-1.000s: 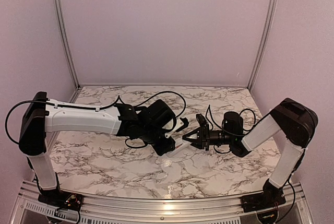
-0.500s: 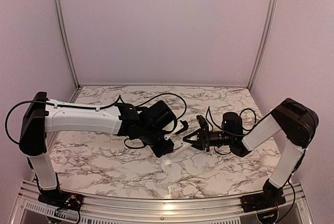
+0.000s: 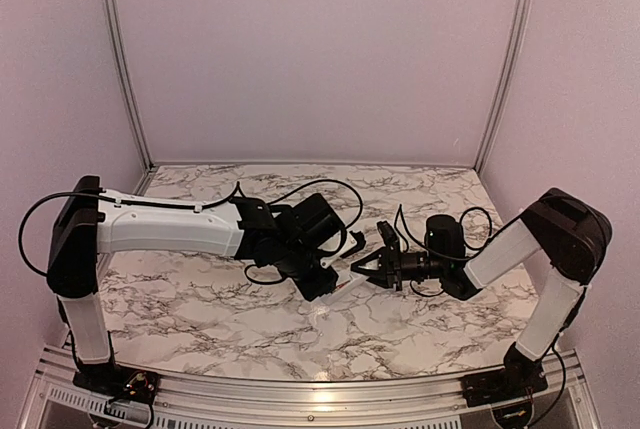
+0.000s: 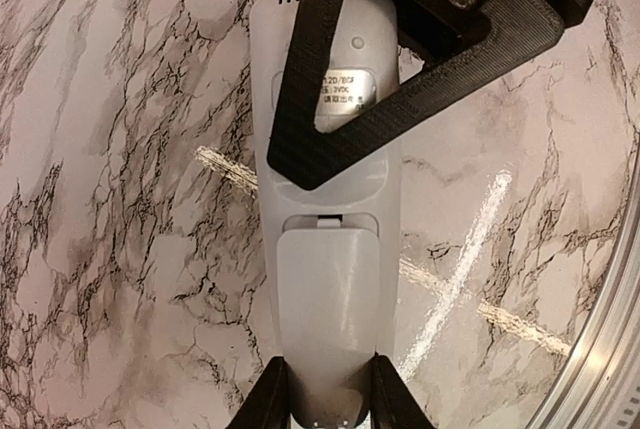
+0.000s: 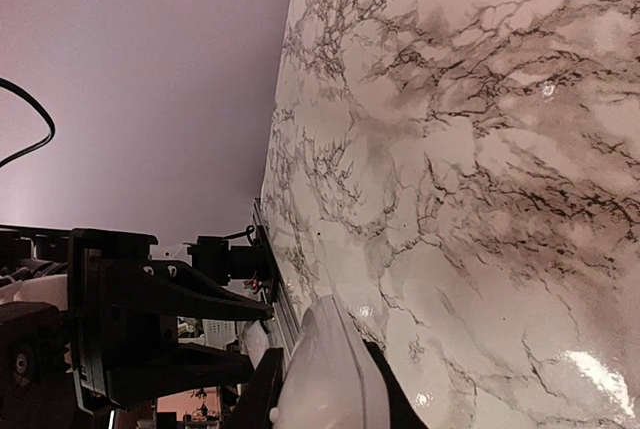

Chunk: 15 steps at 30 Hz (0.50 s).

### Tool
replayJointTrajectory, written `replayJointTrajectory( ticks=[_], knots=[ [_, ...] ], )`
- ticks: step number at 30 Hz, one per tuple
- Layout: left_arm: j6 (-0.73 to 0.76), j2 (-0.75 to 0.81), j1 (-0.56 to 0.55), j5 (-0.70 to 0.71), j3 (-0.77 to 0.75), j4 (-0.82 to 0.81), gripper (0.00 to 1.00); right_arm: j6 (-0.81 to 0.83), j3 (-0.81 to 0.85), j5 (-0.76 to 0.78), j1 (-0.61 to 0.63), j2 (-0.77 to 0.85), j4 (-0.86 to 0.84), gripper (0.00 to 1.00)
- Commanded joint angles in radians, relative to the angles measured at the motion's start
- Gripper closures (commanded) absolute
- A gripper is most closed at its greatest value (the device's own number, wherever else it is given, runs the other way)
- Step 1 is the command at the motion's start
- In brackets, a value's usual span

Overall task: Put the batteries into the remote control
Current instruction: Load the battery cover onto the remote control without the battery cover.

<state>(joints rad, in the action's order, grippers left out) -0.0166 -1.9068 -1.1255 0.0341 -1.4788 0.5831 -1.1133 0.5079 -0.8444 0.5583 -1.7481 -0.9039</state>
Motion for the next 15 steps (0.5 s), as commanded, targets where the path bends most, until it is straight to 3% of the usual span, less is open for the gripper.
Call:
replayJointTrajectory(
  ticks=[1,15],
  knots=[
    [-0.008,-0.043,-0.005,0.031,-0.037,0.037,0.75,0.008,0.034,0.008,0.006,0.030,-0.005,1.00],
    [-0.020,-0.087,-0.003,0.008,-0.085,0.081,0.76,0.012,0.025,0.025,0.013,0.043,-0.006,1.00]
  ],
)
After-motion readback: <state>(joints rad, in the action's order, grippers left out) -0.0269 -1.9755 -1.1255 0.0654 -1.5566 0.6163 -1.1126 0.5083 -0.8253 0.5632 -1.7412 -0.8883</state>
